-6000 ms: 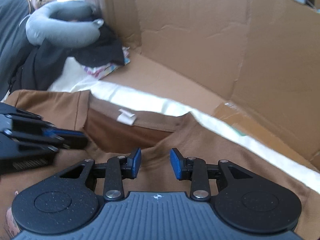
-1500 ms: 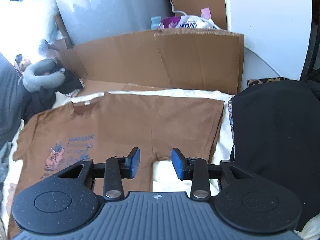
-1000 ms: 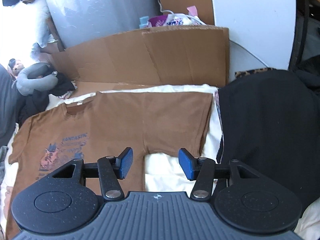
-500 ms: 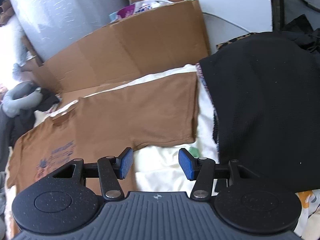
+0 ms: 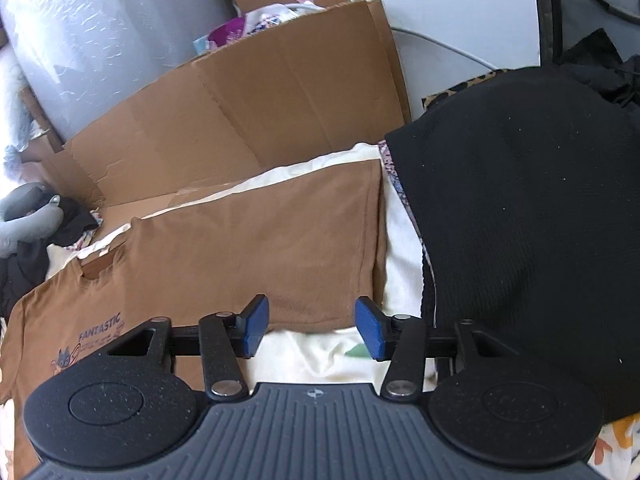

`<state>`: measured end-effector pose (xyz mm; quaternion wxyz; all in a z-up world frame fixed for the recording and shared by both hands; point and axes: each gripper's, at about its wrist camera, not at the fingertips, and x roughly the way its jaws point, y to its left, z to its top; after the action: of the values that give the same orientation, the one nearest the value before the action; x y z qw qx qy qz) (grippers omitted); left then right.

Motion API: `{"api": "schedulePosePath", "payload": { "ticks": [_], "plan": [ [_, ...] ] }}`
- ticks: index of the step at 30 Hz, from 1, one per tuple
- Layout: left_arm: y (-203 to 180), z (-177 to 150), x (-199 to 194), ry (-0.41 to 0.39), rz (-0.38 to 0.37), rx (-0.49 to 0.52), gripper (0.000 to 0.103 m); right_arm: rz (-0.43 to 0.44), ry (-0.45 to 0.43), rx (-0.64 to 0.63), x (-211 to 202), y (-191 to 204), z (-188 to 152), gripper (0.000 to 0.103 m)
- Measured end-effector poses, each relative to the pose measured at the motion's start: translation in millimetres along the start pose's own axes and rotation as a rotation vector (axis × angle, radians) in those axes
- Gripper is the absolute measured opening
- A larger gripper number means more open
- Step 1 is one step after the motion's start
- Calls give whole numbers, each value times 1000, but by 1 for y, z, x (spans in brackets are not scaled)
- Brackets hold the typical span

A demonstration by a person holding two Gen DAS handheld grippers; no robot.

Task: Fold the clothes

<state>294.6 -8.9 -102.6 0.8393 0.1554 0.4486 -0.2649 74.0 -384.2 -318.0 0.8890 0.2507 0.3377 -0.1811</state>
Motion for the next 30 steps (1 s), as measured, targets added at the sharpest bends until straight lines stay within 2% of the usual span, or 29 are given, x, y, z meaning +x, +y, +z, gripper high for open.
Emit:
{"api": "schedulePosePath", "payload": {
  "ticks": [2, 7, 11, 13, 17, 20, 23, 30],
  "plan": [
    [-22, -4, 10, 21, -17, -24, 55, -8, -8, 5, 6, -3, 3, 52],
    [-76, -24, 27, 14, -87, -24, 55, -39, -28, 19, 26, -10, 8, 47],
    [-107, -49, 43, 19, -111, -19, 55, -71, -45, 30, 46, -12, 8, 41],
    [-118, -62, 55, 40, -119, -51, 55, -89, -49, 44, 55, -13, 6, 39],
    [-128, -91, 74, 93, -143, -111, 55, -104, -69, 65, 67, -12, 1, 36],
    [-128, -102, 83, 140, -154, -139, 55, -120, -81, 130, 71, -9, -1, 36],
    [-130, -104, 84, 148, -137, -92, 55, -187, -74, 73, 80, 2, -5, 36],
    [-143, -102, 92, 155, -152, -41, 55, -250, -60, 63, 86, 6, -6, 36]
  ]
}}
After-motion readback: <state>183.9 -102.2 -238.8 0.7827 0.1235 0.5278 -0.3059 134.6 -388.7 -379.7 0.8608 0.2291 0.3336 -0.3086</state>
